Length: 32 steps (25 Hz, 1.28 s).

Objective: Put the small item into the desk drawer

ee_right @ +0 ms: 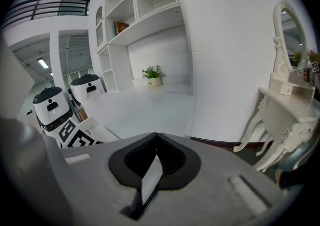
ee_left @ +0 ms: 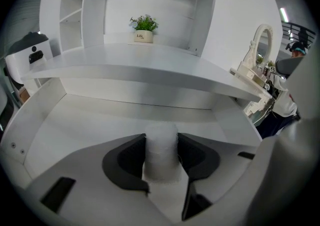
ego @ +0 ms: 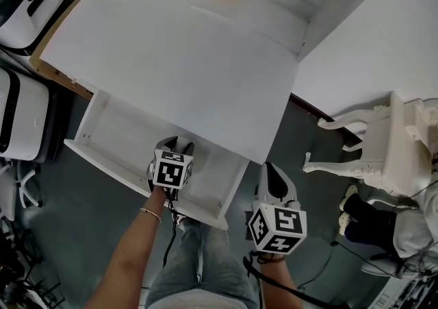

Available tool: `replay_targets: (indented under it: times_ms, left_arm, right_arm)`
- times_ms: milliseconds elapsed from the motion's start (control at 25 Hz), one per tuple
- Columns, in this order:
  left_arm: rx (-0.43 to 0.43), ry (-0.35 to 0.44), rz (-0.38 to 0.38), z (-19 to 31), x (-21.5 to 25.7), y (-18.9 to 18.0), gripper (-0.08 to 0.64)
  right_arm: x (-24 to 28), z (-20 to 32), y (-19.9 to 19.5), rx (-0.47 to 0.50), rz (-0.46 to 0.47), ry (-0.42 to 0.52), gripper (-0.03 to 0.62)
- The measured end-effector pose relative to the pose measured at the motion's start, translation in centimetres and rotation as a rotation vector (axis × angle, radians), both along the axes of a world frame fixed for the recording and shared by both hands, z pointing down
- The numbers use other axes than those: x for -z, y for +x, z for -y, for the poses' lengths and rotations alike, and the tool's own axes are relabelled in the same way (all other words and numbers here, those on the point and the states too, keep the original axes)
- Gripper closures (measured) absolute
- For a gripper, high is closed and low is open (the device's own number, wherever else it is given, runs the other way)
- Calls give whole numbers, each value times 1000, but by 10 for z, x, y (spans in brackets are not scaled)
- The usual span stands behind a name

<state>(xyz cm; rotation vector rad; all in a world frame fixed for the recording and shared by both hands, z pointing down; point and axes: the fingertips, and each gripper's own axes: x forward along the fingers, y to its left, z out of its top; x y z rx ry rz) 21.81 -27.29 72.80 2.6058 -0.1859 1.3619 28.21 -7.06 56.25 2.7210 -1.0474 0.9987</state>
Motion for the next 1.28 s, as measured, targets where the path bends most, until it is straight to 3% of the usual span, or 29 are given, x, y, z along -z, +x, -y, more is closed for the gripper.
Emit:
replay_targets:
  times_ms: [480, 920, 1280]
  left_arm:
    - [-15, 3, 50, 0, -24, 5, 383]
    - [-26, -21, 26, 0, -26, 10, 347]
    - [-35, 8, 13, 9, -12, 5, 342]
  right_arm:
    - [-8, -14, 5, -19, 14, -18, 588]
    - [-10, -5, 9, 1, 18, -21, 588]
    - [-4, 4, 10, 14, 10, -15, 588]
